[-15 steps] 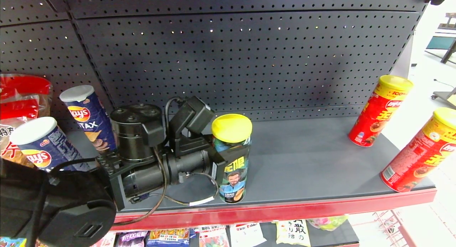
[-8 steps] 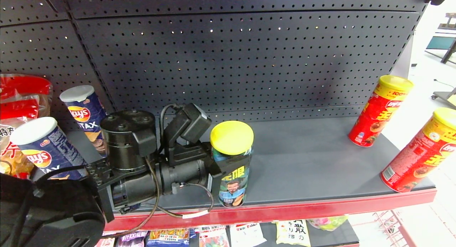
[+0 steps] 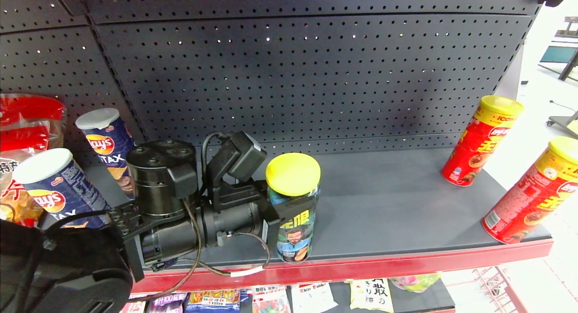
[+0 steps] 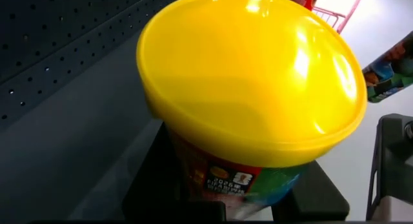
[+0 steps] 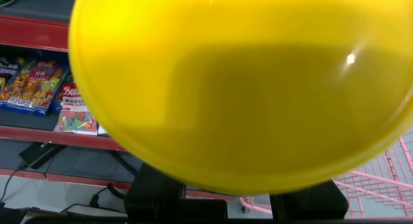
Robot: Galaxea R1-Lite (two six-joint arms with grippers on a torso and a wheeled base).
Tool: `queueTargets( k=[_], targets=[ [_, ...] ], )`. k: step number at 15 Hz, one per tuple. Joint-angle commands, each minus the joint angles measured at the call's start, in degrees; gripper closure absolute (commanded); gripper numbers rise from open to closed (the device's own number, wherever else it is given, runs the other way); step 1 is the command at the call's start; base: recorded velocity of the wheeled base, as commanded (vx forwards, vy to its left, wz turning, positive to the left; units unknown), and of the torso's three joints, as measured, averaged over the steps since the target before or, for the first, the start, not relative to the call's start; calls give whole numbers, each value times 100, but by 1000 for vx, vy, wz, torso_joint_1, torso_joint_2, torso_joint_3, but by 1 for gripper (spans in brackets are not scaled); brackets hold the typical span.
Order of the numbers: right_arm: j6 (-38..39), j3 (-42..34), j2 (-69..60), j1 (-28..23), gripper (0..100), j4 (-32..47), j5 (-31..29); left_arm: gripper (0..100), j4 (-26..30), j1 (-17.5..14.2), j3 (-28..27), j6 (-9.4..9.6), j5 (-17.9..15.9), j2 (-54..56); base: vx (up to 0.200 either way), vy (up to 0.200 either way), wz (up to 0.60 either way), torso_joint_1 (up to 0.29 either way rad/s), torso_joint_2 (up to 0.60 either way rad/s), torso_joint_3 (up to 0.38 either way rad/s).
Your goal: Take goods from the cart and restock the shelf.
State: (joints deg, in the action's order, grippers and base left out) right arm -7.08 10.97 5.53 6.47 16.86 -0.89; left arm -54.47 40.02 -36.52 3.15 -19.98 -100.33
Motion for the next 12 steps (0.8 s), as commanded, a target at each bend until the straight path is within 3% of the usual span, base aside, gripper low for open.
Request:
queueTargets(
  k=[1, 4, 5, 12],
  targets=[
    [-4, 1, 9, 3, 100, 2, 1, 100, 6, -3, -13, 11, 12, -101, 0, 0, 0, 0, 0, 0],
    [-4, 10, 9, 3, 100, 2, -8, 100, 6, -3, 5, 19, 38, -127, 0, 0, 0, 0, 0, 0],
    [-4, 10, 9, 3, 100, 2, 1, 0, 6, -3, -4, 72, 38, -136, 0, 0, 0, 0, 0, 0],
    [-4, 19, 9, 3, 100, 2, 1, 0, -46, -12, 321, 90, 126, 31, 0, 0, 0, 0, 0, 0]
  ],
)
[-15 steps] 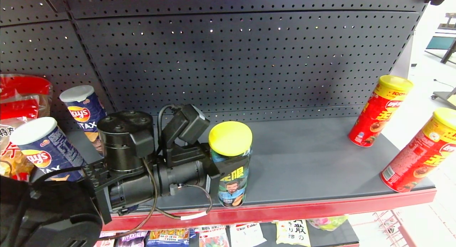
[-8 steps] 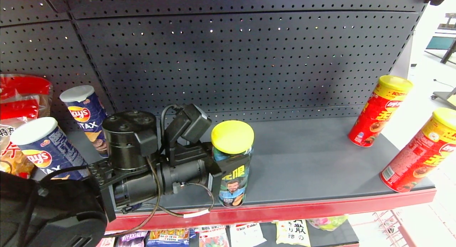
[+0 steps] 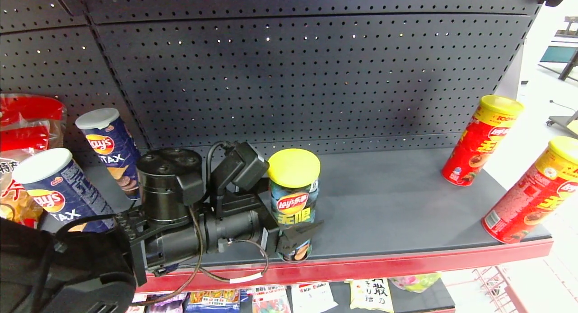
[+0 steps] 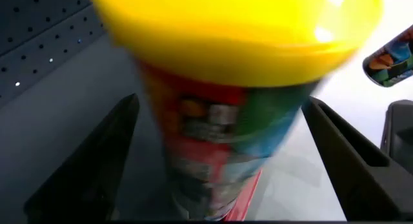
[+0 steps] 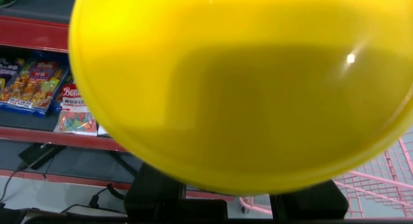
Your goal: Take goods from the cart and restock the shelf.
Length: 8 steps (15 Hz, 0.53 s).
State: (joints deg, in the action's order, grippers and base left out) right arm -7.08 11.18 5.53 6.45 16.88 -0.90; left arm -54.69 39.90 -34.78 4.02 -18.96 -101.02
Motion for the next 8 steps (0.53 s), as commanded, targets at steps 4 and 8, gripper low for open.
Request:
queueTargets(
  k=[4, 8],
  targets=[
    [-4, -19, 9, 6, 100, 8, 11, 0, -798, -360, 1105, 2, 111, 346, 0, 0, 0, 0, 0, 0],
    [-12, -81, 0, 6, 100, 17, 46, 0, -1185, -606, 2081, -7, 129, 979, 0, 0, 0, 0, 0, 0]
  ],
)
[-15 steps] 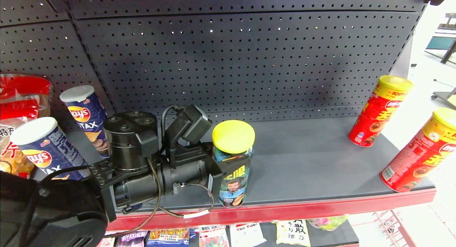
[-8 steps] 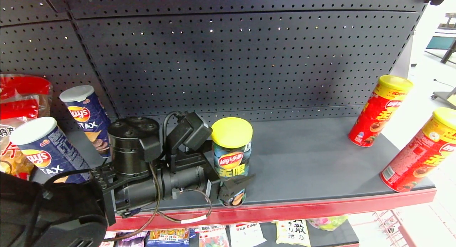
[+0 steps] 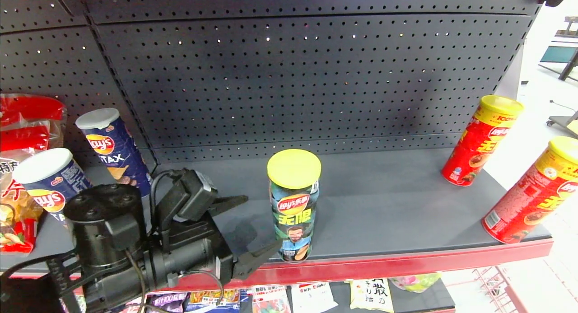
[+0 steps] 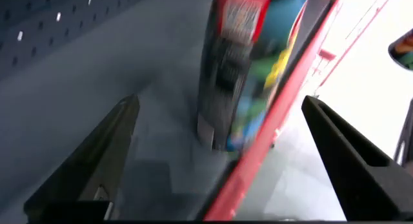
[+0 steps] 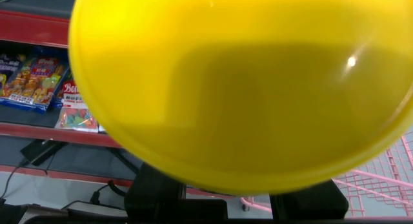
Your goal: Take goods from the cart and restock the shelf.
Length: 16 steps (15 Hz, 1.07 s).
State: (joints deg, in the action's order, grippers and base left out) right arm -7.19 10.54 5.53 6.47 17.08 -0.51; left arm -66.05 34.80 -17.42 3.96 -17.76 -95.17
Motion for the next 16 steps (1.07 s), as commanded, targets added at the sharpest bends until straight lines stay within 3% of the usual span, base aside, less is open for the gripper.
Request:
queueTargets(
  k=[1, 6, 9, 10, 12, 13, 15, 16],
  targets=[
    [-10, -17, 9, 3, 100, -3, 16, 0, -48, -114, 494, -1, 18, 579, 0, 0, 0, 0, 0, 0],
    [-10, 27, 35, 21, 100, -12, 34, 0, -22, -105, 1162, -62, 1126, 1800, 0, 0, 0, 0, 0, 0],
    [-10, 71, 123, 38, 100, -20, 86, 0, 75, -114, 1461, -80, 1266, 2416, 0, 0, 0, 0, 0, 0],
    [-10, 185, 273, 56, 100, -20, 201, 0, 189, -105, 1505, -203, 1433, 2723, 0, 0, 0, 0, 0, 0],
    [-1, 510, 818, 65, 100, -20, 359, 0, 1068, -105, 1540, -256, 1627, 3532, 0, 0, 0, 0, 0, 0],
    [-1, 510, 818, 65, 100, -20, 359, 0, 1068, -105, 1540, -256, 1627, 3532, 0, 0, 0, 0, 0, 0],
    [-10, 958, 1512, 56, 100, -29, 614, 0, 3951, -114, 837, -238, 1741, 5307, 0, 0, 0, 0, 0, 0],
    [-10, 1020, 1609, 65, 100, -29, 666, 0, 4821, -114, 556, -238, 1794, 5738, 0, 0, 0, 0, 0, 0]
  ],
)
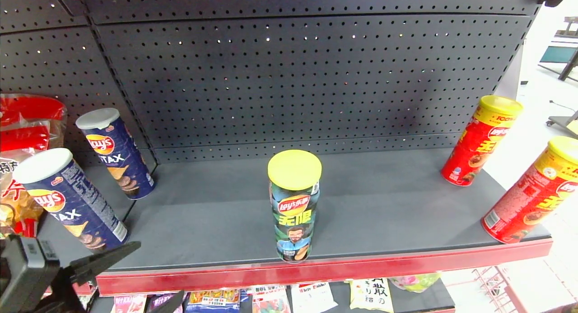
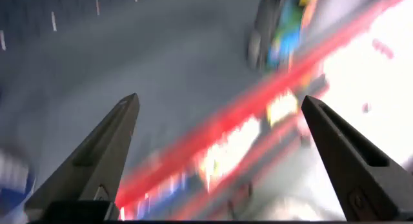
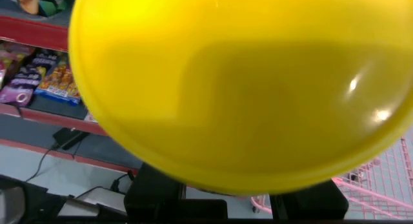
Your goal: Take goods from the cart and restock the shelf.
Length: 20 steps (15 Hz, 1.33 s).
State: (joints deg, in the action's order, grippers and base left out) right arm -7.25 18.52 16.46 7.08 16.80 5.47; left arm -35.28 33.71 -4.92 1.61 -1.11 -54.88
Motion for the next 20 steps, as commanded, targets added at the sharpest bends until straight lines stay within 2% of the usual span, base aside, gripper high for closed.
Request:
queueTargets(
  k=[1, 2, 3, 4, 5, 7, 9, 12, 13, 15, 20],
  targets=[
    [-4, 266, 595, 4, 100, -1, 121, 0, 2702, -4, -1010, -3, 164, 2192, 0, 0, 0, 0, 0, 0],
    [-31, 293, 745, 4, 100, -36, 200, 0, 4020, -4, -1415, -3, 172, 2922, 0, 0, 0, 0, 0, 0],
    [-31, 284, 886, 4, 100, -230, 279, 0, 4679, -4, -1591, -3, 243, 3335, 0, 0, 0, 0, 0, 0],
    [-31, 284, 982, 12, 100, -335, 305, 0, 4899, -4, -1626, -3, 304, 3484, 0, 0, 0, 0, 0, 0],
    [-31, 302, 1395, 74, 100, -713, 393, 0, 5277, -4, -1643, 15, 550, 3906, 0, 0, 0, 0, 0, 0],
    [-31, 460, 1958, 285, 100, -1082, 525, 0, 5391, -4, -1652, 15, 744, 4100, 0, 0, 0, 0, 0, 0],
    [-31, 934, 2969, 812, 100, -1144, 569, 0, 5409, -66, -1643, 15, 963, 4143, 0, 0, 0, 0, 0, 0],
    [31, 1699, 4243, 1225, 100, -1346, 578, 0, 5435, -84, -1406, 50, 963, 4486, 0, 0, 0, 0, 0, 0],
    [31, 1884, 4858, 1225, 100, -1864, 666, 0, 5444, -84, -1283, 191, 963, 4662, 0, 0, 0, 0, 0, 0],
    [13, 2130, 5526, 1225, 100, -2559, 920, 0, 5479, -84, -1169, 296, 963, 4776, 0, 0, 0, 0, 0, 0],
    [-22, 3791, 7240, 1322, 100, -2761, 1158, 0, 5497, -101, -993, 375, 981, 4855, 0, 0, 0, 0, 0, 0]
  ],
)
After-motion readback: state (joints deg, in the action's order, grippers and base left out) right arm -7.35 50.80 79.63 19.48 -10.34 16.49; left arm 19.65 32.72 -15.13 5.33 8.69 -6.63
